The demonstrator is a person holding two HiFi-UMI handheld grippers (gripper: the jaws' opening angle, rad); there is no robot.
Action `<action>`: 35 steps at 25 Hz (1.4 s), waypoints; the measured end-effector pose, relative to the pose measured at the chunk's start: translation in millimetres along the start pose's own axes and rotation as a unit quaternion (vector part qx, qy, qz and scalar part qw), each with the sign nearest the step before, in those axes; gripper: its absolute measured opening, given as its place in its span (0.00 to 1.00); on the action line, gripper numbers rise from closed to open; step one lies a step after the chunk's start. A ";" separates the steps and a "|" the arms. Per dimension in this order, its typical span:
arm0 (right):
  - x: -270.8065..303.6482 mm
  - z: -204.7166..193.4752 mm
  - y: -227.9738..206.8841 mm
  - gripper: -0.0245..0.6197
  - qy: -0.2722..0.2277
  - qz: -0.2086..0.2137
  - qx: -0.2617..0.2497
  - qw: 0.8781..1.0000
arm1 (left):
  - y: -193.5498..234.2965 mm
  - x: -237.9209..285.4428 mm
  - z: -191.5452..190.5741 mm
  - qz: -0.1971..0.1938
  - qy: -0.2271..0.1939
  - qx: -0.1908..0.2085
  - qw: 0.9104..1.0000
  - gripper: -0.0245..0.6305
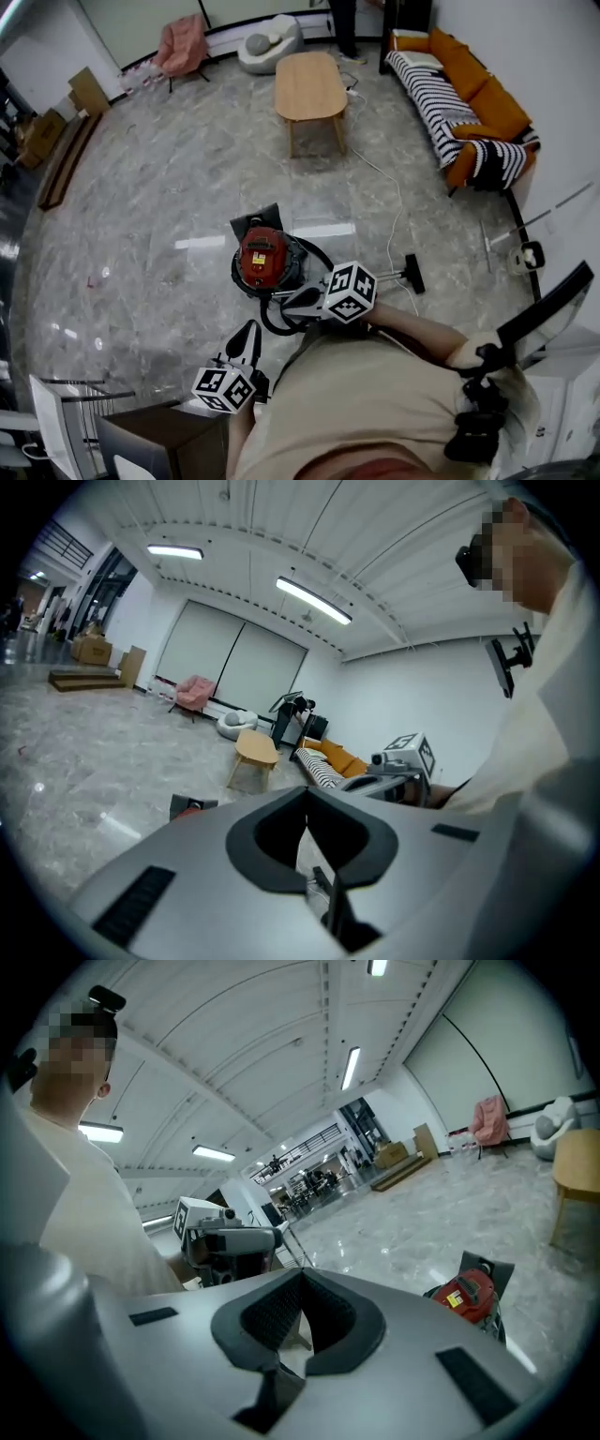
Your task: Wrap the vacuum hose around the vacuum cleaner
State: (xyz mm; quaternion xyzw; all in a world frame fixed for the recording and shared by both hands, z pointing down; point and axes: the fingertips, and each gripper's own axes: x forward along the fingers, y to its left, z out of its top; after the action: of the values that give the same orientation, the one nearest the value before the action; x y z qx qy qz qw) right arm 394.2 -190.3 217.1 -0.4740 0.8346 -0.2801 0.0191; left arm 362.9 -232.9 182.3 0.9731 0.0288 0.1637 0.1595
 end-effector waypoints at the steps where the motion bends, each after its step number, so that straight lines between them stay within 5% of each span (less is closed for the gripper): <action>1: -9.8 -12.7 12.2 0.05 -0.005 -0.003 -0.002 1.000 | -16.0 0.3 -3.4 -0.001 -0.007 0.006 1.000 0.05; 7: -78.8 -3.3 1.8 0.05 -0.030 -0.002 0.013 0.999 | -71.6 56.5 60.8 -0.013 -0.046 0.060 0.997 0.05; 13: -100.9 -49.5 -0.8 0.05 -0.069 0.012 0.065 0.995 | -88.8 52.7 14.6 0.033 -0.026 0.079 0.996 0.05; 17: -77.4 -71.8 15.8 0.04 -0.046 0.085 0.099 0.990 | -100.4 1.6 -12.7 0.122 -0.014 0.073 0.990 0.05; 21: -40.2 -77.5 63.9 0.04 0.012 0.180 0.067 0.981 | -102.2 -67.9 -37.1 0.231 -0.037 0.016 0.972 0.05; 24: -23.3 -77.8 101.3 0.05 0.038 0.232 0.033 0.971 | -102.2 -103.9 -47.9 0.274 -0.061 -0.019 0.960 0.05; 35: 49.0 -103.5 191.0 0.04 0.071 0.255 0.007 0.964 | -98.3 -201.4 -77.4 0.268 -0.087 0.029 0.959 0.05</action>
State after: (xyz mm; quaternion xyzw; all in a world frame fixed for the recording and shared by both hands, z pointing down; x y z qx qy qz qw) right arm 187.3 -107.9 223.0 -0.2240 0.9251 -0.3047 0.0340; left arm 146.9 -138.3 158.0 0.9599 -0.2419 0.1146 0.0836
